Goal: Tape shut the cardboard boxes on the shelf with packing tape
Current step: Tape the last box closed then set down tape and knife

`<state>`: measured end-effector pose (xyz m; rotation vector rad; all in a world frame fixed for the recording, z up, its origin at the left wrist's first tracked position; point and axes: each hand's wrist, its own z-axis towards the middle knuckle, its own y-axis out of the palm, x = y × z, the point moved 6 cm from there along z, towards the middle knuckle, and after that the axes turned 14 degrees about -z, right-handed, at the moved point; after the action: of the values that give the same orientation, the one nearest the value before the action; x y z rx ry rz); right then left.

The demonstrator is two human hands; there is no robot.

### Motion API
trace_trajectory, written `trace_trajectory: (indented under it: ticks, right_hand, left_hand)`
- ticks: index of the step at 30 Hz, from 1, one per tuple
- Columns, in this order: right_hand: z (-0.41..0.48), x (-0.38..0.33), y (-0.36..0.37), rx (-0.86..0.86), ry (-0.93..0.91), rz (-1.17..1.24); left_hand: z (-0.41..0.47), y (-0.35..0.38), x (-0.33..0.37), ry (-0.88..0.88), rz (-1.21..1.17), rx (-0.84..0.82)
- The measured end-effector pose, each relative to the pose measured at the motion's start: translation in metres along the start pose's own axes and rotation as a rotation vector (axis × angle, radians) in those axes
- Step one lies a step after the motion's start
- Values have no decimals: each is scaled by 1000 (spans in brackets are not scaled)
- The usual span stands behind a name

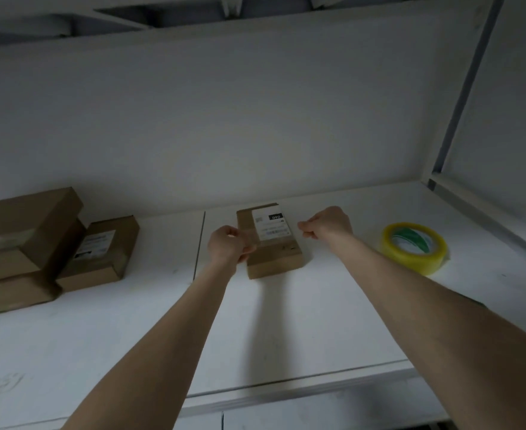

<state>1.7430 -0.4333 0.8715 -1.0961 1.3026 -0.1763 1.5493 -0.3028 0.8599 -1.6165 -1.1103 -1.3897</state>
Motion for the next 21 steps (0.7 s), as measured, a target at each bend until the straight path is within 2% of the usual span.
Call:
trace_trajectory:
  ticks: [6, 21]
  right_hand:
    - [3, 5, 15, -12, 33, -16]
    - [20, 20, 24, -35, 99, -94]
  left_hand:
    - [10, -3, -15, -40, 99, 9]
    - [17, 9, -17, 125, 421, -18]
